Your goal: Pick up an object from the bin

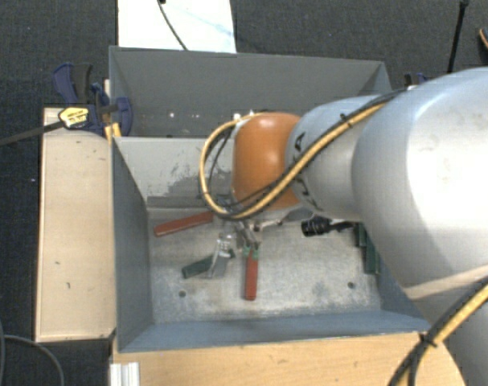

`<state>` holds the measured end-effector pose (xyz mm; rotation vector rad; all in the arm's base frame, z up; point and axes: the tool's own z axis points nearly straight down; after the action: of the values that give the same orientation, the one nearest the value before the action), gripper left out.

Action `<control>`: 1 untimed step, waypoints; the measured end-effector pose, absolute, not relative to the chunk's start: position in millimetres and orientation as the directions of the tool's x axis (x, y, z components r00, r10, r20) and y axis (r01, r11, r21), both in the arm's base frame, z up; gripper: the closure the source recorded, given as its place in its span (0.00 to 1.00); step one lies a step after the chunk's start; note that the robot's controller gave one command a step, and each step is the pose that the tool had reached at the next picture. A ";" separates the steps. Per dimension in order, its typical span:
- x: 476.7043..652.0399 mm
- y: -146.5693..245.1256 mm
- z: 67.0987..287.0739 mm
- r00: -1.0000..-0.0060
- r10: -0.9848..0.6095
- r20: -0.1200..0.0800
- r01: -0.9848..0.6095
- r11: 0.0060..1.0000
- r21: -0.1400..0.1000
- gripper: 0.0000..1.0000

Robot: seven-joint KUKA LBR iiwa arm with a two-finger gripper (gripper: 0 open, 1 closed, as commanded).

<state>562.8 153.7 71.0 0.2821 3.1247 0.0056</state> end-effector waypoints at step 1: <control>504.0 213.7 74.7 -0.999 0.040 0.002 0.040 0.999 0.003 0.00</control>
Offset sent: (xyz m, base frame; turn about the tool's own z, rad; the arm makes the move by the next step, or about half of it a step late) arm -0.0572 0.0564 0.0034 -0.1328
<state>504.0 213.7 74.7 0.0624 3.1426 0.0050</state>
